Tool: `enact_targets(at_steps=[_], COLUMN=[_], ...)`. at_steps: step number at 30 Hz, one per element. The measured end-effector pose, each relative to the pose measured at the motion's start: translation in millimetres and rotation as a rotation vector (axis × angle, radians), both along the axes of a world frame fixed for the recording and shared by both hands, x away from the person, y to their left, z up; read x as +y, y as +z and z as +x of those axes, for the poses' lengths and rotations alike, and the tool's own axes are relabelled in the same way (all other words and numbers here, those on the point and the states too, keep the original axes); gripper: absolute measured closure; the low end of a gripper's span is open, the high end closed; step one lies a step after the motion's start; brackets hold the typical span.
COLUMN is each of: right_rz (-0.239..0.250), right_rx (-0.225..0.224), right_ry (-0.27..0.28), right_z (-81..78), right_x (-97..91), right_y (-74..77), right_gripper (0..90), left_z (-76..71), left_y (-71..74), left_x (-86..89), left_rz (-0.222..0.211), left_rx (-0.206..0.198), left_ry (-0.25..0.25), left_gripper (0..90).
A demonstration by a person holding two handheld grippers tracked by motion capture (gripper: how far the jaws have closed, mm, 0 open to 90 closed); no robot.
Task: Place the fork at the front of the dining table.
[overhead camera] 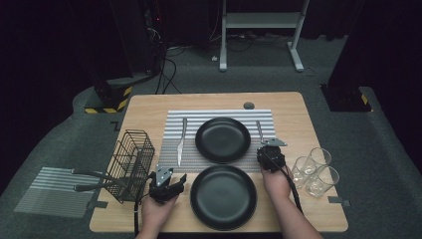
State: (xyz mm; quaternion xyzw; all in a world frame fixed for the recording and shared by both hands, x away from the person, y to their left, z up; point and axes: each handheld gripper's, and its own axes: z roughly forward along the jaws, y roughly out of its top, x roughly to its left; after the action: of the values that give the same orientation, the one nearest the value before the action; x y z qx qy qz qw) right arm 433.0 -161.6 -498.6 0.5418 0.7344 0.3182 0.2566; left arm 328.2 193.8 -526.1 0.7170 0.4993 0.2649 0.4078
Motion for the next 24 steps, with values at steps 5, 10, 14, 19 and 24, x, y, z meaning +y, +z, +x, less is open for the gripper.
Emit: enact_targets(at_steps=[5,10,14,19,24], right_rz=[-0.007,-0.015,-0.027,-0.037,-0.034], right_rx=[-0.009,0.021,0.007,0.016,0.031], right_ry=[-0.012,-0.011,-0.022,-0.025,-0.033], right_z=[-1.1,-1.9,-2.6,-4.4,-5.5], right_x=[0.2,-1.0,-0.5,-0.8,-2.8], right_y=[-1.1,-1.6,-3.5,-4.2,-5.7], right_gripper=[65.1,53.4,46.8,43.4,43.5], left_z=[-0.1,0.1,0.2,0.1,-0.4], left_y=[0.0,0.1,0.0,0.1,-0.5], left_x=[-0.1,0.2,-0.1,-0.2,-2.2], left_rz=[-0.001,0.005,0.007,0.01,-0.006], left_rx=[0.002,0.0,-0.001,0.002,0.008], left_ry=[0.0,-0.006,-0.004,-0.008,0.006], left_gripper=[40.9,40.9,41.0,41.0,40.9])
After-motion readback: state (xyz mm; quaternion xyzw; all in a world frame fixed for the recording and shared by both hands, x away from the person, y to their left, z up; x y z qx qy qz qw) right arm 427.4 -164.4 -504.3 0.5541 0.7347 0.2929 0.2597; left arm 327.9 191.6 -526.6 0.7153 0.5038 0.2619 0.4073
